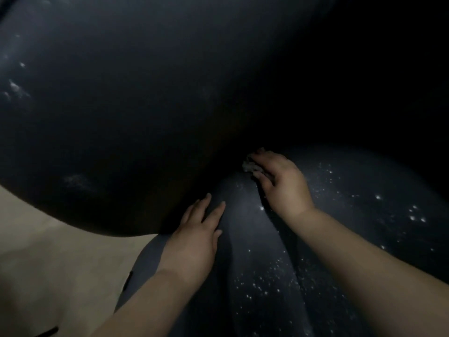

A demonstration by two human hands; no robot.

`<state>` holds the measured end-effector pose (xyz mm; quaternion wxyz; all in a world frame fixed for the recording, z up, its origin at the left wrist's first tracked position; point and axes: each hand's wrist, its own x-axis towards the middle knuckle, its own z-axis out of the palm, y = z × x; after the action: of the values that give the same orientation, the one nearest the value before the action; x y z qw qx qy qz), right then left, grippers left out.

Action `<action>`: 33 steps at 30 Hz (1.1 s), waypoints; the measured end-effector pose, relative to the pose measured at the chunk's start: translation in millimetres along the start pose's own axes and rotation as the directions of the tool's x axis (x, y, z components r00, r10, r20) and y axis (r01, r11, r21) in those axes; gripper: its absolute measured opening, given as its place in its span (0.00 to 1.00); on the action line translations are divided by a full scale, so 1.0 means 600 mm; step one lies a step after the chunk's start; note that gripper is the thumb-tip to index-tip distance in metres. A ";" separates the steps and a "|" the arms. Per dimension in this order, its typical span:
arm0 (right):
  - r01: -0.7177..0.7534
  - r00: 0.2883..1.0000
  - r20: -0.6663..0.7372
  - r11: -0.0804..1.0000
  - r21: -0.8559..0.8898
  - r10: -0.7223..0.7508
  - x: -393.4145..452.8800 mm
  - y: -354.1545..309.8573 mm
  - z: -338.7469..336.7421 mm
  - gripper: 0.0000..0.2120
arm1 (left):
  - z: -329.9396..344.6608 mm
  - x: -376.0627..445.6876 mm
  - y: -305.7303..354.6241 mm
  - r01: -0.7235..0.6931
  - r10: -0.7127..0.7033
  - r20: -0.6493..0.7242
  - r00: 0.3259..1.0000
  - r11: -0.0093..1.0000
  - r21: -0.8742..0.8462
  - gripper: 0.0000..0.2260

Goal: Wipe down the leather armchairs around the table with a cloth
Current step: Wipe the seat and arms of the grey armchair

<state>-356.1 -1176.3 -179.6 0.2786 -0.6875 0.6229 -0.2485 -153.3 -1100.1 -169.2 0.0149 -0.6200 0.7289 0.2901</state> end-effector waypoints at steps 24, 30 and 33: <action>0.179 0.980 0.094 0.982 -0.053 -0.174 -0.015 -0.025 0.030 0.14 | -0.005 -0.021 0.011 0.056 -0.057 -0.053 0.997 0.998 -0.014 0.23; 0.189 0.981 0.054 0.979 -0.074 -0.186 0.003 0.010 -0.005 0.14 | -0.007 -0.012 0.025 0.044 -0.045 -0.059 0.997 0.999 -0.010 0.22; 0.099 0.993 -0.056 0.993 -0.067 -0.103 -0.042 0.029 -0.025 0.15 | -0.010 0.001 0.031 0.045 -0.046 -0.057 0.997 0.999 -0.021 0.22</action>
<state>-381.3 -1153.6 -180.9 0.2247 -0.7190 0.6030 -0.2626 -168.5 -1102.1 -156.9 -0.0057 -0.6445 0.7119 0.2788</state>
